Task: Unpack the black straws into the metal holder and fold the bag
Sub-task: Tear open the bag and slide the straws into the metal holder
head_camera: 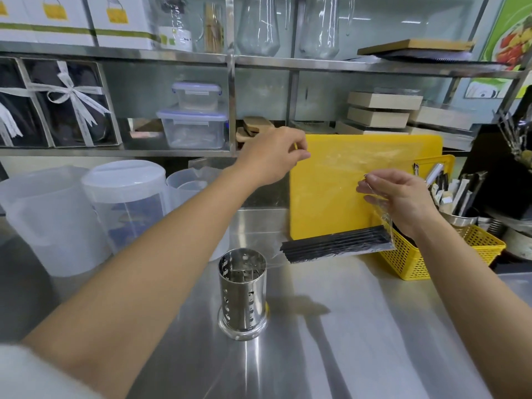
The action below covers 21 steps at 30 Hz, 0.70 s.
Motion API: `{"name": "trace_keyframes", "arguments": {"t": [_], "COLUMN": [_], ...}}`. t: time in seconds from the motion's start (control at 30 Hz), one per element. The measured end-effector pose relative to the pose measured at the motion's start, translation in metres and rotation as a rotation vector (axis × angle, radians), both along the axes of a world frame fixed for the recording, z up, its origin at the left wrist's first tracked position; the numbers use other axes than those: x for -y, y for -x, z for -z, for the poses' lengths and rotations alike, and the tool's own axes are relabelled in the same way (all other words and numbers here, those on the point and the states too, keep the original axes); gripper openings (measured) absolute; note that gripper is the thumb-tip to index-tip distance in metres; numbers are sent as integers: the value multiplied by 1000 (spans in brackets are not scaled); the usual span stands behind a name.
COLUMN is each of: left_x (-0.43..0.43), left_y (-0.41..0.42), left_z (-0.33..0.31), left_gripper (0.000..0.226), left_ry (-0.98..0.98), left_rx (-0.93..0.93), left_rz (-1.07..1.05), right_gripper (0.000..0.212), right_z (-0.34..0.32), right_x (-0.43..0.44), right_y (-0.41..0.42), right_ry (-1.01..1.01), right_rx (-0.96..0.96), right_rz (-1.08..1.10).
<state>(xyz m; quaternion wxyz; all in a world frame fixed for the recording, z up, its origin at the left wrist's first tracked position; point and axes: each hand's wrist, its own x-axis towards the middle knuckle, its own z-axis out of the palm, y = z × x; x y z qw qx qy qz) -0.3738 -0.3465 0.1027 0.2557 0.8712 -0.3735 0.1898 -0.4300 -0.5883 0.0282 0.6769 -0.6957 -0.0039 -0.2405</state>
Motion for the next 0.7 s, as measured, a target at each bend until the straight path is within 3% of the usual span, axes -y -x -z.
{"name": "trace_keyframes", "arguments": {"t": [0.23, 0.4, 0.57, 0.7], "left_x": [16, 18, 18, 14], "left_y": [0, -4, -8, -10], "left_z": [1, 8, 10, 11], "left_gripper": [17, 17, 17, 19], "left_ry": [38, 81, 104, 89], "left_rx": [-7, -45, -44, -69], "left_rz": [5, 22, 17, 21], "right_gripper": [24, 33, 11, 7], "right_z": [21, 49, 75, 76], "right_x": [16, 29, 32, 34], "right_y": [6, 14, 18, 19], "right_ry": [6, 37, 80, 38], "right_rx": [-21, -159, -298, -245], "right_rz": [39, -49, -40, 54]}}
